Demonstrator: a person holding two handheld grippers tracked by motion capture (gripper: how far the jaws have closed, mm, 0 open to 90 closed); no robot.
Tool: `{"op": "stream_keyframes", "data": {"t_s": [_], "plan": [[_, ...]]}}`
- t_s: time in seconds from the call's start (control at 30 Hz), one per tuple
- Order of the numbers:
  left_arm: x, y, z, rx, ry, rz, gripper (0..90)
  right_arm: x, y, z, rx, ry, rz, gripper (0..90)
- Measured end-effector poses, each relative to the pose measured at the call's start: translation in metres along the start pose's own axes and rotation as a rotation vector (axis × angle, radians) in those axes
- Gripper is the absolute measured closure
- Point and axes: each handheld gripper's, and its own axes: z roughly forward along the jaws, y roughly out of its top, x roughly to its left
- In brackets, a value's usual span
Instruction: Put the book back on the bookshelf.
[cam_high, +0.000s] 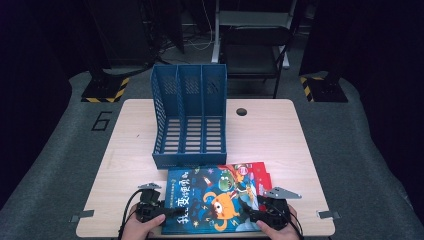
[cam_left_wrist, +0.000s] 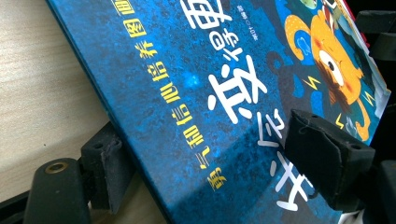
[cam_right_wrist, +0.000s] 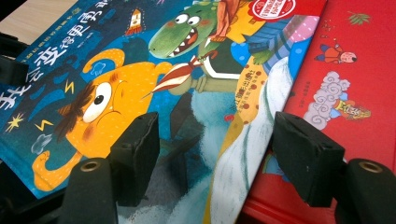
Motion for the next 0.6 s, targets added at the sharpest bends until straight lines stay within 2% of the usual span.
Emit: {"op": "stream_keyframes", "data": {"t_s": [0.03, 0.13, 0.2, 0.3, 0.4, 0.6], "plan": [[-0.0001, 0.0002, 0.0002, -0.003, -0.004, -0.012, 20.3, 0.0001, 0.0001, 0.0002, 0.000, 0.001, 0.001, 32.4], [0.0027, 0.0009, -0.0008, 0.003, -0.010, -0.008, 20.7, -0.0002, 0.0006, 0.0004, 0.002, 0.007, 0.007, 32.4], [0.0037, 0.0010, -0.0015, -0.001, -0.016, -0.020, 20.7, 0.0012, 0.0008, 0.0017, -0.001, 0.008, 0.006, 32.3], [0.0030, 0.0000, -0.0011, -0.006, -0.010, -0.007, 20.2, 0.0029, 0.0012, 0.0025, 0.002, -0.002, -0.004, 31.9], [0.0031, -0.0001, -0.0020, -0.003, -0.007, -0.014, 20.3, 0.0036, 0.0016, 0.0034, 0.002, 0.000, 0.006, 32.0], [0.0054, -0.0008, -0.0046, -0.010, -0.002, -0.024, 20.4, 0.0063, 0.0030, 0.0063, 0.007, -0.004, -0.017, 32.1]]}}
